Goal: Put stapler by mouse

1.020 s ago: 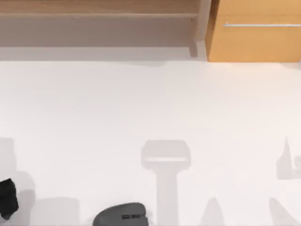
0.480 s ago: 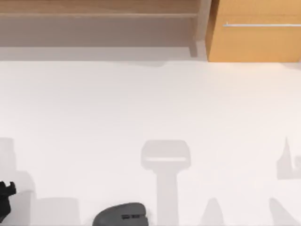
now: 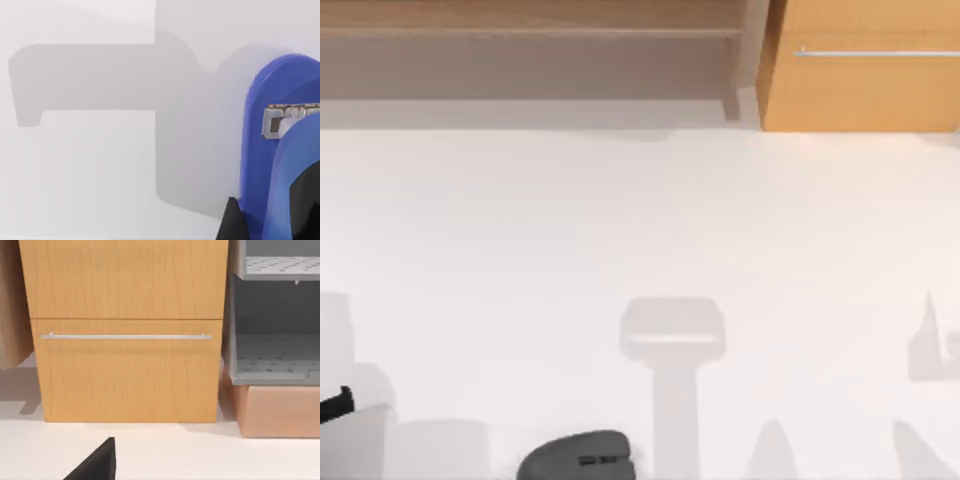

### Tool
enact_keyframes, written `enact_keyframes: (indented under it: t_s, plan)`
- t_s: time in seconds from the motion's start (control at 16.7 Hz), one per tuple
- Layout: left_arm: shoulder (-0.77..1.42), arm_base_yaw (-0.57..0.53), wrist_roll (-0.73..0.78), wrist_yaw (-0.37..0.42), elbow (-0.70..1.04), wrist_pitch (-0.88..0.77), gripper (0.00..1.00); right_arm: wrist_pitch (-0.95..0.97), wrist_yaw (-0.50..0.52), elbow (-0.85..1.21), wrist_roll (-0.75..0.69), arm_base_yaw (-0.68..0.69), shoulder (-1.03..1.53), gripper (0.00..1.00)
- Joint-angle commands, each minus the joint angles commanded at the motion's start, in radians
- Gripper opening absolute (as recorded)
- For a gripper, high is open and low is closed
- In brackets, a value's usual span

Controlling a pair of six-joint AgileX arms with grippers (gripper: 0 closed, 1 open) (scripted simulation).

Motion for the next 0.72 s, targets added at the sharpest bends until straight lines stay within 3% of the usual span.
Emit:
enact_keyframes:
  t_s: [0.48,0.72]
  plan:
    - [-0.005,0.0,-0.002,0.003,0.005,-0.006,0.0,0.0,0.0,0.0,0.0,0.0,0.0,1.0]
    - [-0.049,-0.003,-0.001,0.003,0.051,-0.106,0.0,0.0,0.0,0.0,0.0,0.0,0.0,1.0]
